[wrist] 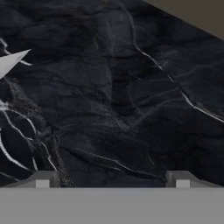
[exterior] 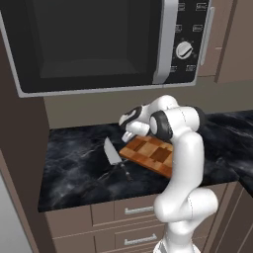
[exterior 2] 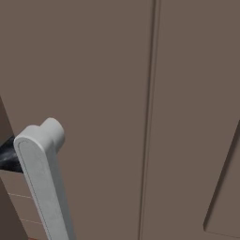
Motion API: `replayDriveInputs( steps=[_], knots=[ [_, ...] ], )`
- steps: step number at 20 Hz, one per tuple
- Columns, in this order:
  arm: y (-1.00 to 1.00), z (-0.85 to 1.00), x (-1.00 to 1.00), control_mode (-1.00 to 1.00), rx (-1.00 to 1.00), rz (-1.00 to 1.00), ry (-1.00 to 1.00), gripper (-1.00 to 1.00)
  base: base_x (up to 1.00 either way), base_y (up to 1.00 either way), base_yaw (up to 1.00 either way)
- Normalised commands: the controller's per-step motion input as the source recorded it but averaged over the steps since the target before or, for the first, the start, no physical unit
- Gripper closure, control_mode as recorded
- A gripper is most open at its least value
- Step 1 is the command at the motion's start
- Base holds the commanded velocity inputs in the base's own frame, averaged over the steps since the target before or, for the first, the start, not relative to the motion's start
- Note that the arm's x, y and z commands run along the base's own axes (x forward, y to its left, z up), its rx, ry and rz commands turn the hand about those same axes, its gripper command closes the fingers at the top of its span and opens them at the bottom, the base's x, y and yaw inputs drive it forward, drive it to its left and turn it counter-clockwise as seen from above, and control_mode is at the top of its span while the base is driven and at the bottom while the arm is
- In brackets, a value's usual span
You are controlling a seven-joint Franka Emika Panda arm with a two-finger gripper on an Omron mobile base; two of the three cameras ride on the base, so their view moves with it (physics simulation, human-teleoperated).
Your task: Move the cutting board and knife to the sink. Then move spray from the cabinet to the counter.
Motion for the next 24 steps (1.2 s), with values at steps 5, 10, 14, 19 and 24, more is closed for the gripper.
replayDriveInputs(
  steps=[5, 10, 14, 19, 24],
  knots=[
    [-0.31, -0.43, -0.52, -1.0, -0.01, 0.01, 0.0, -1.0, 0.0, 0.0, 0.0],
    [-0.36, -0.47, -0.51, -1.0, 0.0, 0.05, 0.0, -1.0, 0.0, 0.0, 0.0],
    [-0.46, -0.49, -0.52, -1.0, 0.0, 0.12, 0.0, -1.0, 0.0, 0.0, 0.0],
    [-0.51, -0.5, -0.54, -1.0, 0.0, 0.13, 0.0, -1.0, 0.0, 0.0, 0.0],
    [-0.54, -0.52, -0.57, -1.0, 0.0, 0.08, 0.0, -1.0, 0.0, 0.0, 0.0]
  ],
)
